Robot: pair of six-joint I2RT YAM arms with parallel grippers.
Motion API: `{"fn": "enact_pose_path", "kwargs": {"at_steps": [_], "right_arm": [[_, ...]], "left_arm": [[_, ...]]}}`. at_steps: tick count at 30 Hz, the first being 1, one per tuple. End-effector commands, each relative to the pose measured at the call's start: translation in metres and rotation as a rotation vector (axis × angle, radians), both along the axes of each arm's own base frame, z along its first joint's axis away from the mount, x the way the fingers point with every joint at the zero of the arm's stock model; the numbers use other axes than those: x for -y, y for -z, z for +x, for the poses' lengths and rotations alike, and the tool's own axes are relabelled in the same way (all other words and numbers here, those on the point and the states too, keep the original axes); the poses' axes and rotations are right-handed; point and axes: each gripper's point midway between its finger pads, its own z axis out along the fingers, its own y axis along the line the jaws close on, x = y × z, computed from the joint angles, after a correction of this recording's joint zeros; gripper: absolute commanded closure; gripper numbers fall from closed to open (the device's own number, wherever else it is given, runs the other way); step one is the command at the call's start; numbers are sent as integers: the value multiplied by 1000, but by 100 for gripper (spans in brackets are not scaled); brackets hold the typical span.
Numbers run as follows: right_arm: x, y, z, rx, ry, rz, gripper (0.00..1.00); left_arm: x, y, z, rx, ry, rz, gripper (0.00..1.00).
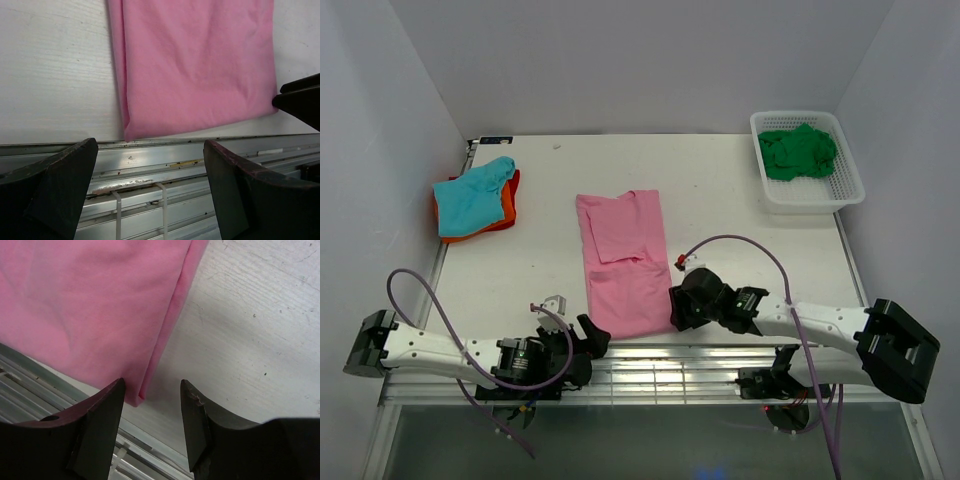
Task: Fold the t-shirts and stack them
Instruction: Fold the tshirt
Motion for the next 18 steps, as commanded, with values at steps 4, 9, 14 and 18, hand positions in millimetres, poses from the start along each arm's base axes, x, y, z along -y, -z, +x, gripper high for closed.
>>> {"fn": "enact_pose_path", "kwargs": {"at_steps": [4,9,14,18], "right_arm": [[-19,-8,5,16,4,46,46],[-19,0,1,2,3,25,45],[-19,4,-1,-5,2,15,46],[-21,3,0,-2,-1,19,46]], "left_arm": [[4,1,1,9,2,-70,2],[6,9,0,0,2,-68,2],[7,8,2,14,-4,-92,2],[9,10,2,23,8,-121,2]]}}
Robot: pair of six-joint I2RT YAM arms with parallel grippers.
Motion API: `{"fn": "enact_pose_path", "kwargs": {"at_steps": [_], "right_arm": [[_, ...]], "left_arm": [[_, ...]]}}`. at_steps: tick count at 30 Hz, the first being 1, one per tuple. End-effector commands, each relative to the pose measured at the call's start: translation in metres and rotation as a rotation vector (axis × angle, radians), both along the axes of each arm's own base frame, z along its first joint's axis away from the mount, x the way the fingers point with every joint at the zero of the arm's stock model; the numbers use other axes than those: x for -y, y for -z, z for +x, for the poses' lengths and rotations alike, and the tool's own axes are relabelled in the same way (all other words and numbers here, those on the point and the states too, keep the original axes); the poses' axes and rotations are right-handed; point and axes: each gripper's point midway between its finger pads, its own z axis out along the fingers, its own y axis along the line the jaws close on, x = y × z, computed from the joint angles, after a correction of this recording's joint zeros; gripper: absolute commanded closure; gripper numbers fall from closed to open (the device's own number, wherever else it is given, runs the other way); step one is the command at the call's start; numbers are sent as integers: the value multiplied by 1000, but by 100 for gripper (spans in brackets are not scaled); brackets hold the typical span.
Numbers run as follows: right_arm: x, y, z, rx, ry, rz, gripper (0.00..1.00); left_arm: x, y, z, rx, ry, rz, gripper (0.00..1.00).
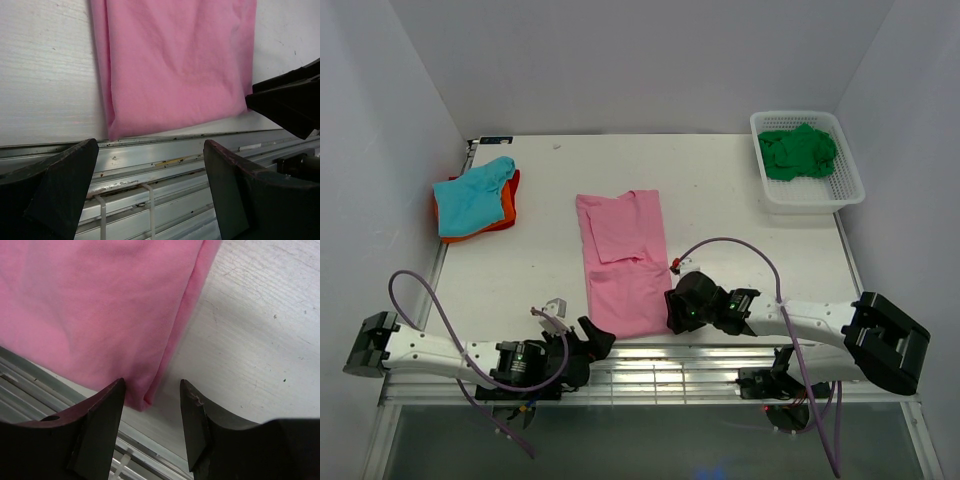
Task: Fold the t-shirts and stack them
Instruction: Fold the tshirt
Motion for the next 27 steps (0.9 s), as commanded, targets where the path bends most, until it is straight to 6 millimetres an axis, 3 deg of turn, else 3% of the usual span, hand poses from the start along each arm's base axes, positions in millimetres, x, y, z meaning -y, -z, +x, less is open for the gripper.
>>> {"fn": "enact_pose_path", "kwargs": {"at_steps": [1,19,27], "right_arm": [[-13,-10,5,16,10,33,46],[-22,-4,0,0,-16,20,51],[-22,-4,-2,1,-19,17,54]], "left_arm": [[-2,4,3,26,-3,-12,2],[-21,22,15,48,-105,23,2],[-9,2,20,100,-95,37,2]]}}
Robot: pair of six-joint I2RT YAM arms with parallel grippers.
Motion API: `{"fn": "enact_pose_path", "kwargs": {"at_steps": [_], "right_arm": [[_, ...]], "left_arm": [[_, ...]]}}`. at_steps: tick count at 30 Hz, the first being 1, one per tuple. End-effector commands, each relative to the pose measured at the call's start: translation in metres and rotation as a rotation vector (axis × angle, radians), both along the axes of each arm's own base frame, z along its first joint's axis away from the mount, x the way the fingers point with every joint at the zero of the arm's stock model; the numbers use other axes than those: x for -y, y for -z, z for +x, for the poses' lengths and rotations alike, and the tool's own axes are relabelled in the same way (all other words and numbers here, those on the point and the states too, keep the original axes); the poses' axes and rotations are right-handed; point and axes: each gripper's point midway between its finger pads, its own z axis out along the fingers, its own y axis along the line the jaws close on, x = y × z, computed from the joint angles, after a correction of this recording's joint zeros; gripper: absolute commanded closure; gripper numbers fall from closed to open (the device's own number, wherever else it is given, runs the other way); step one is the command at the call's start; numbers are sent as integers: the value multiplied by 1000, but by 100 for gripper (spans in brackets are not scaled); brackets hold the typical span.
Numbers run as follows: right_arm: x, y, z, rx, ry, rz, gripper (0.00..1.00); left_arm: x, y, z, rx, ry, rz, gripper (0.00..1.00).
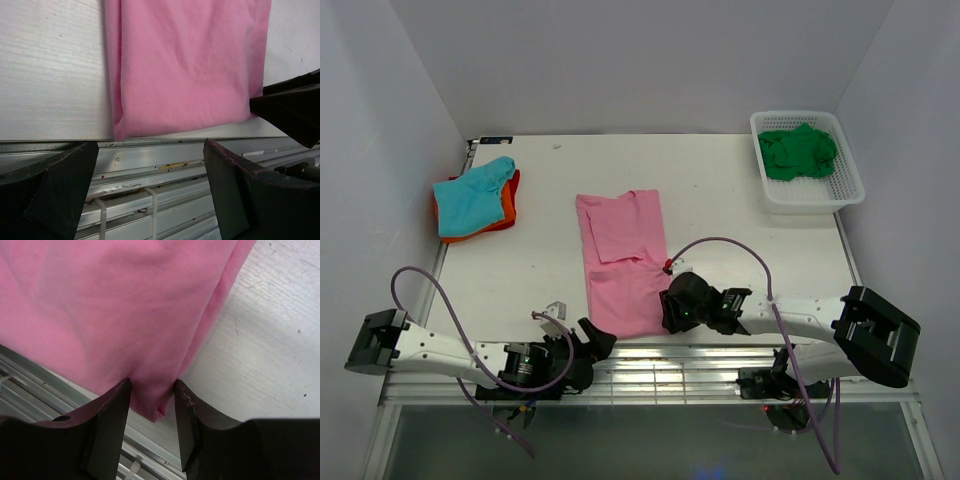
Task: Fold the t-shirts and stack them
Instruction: Fold the tshirt
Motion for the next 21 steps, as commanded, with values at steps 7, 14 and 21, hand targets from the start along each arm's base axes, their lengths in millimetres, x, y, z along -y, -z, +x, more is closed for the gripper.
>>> {"fn": "enact_pose_path", "kwargs": {"at_steps": [7,14,21], "right_arm": [[-6,-6,1,5,10,11,54],[-6,-6,2,10,9,8,54],[-4,-4,2,11,8,-7,54]], "left_arm": [[-14,-7,23,105,-78,196,2],[4,-38,37,188,13,188,2],[17,-56,61,229,73,153,2]]}}
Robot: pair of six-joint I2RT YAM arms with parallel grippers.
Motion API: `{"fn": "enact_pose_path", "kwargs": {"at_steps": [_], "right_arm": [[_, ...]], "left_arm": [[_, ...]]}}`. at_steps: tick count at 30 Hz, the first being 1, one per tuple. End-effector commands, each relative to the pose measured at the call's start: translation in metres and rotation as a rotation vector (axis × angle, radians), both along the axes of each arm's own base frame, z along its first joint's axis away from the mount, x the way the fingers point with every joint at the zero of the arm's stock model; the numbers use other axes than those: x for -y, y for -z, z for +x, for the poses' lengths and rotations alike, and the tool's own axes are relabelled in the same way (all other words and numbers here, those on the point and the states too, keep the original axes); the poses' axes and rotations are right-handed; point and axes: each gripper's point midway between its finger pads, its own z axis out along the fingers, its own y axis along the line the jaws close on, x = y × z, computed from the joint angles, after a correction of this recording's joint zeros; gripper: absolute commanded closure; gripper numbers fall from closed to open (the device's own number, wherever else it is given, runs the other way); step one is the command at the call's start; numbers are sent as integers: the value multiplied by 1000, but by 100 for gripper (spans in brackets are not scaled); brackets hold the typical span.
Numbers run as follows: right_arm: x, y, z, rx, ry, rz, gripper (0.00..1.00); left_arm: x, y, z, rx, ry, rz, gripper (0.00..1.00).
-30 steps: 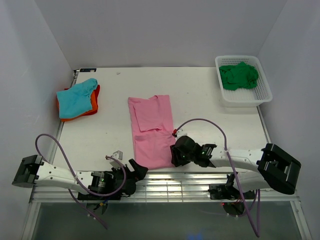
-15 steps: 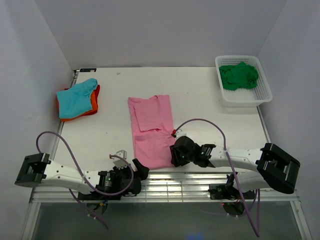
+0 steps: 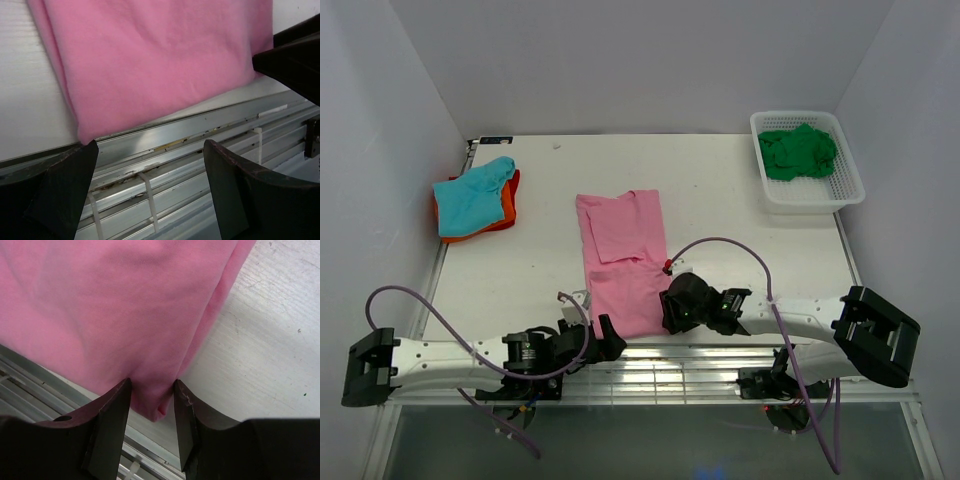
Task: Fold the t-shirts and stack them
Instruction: Fold the tshirt
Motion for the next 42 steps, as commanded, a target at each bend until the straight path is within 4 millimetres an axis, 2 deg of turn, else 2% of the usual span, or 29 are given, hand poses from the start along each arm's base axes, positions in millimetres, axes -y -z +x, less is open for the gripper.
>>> {"fn": "enact_pose_path", "kwargs": {"at_steps": [1,4,9,13,14,17,20,27,34,37,42], "right_arm": [[-3,-3,3,7,13,-6,54],[-4,-2,3,7,13,-10,54],[-5,0,3,3,5,-16,54],[-6,1,3,0,4,-20,54],[-6,2,2,-2,1,-20,54],[-8,3,2,-4,-3,-22,55],[-8,3,2,-5,-4,-21,54],[-7,6,1,-11,-7,-32,54],[-7,5,2,-11,-3,-32,55],[-7,5,2,-11,-1,-33,55],[-7,5,1,-12,-3,-31,55]], "left_arm": [[0,-49,63,292,-148,-24,2],[-1,-45,65,273,-160,36,2],[2,-49,69,283,-167,81,3],[-10,-60,72,297,-202,128,3],[-10,-70,73,306,-210,110,3],[-20,-81,73,310,-229,112,3],[-26,-84,72,311,-236,115,3],[-25,-66,65,250,-232,127,3],[-25,-24,48,113,-218,182,2],[-26,-16,44,86,-217,177,2],[-27,-15,42,79,-210,152,2]]}}
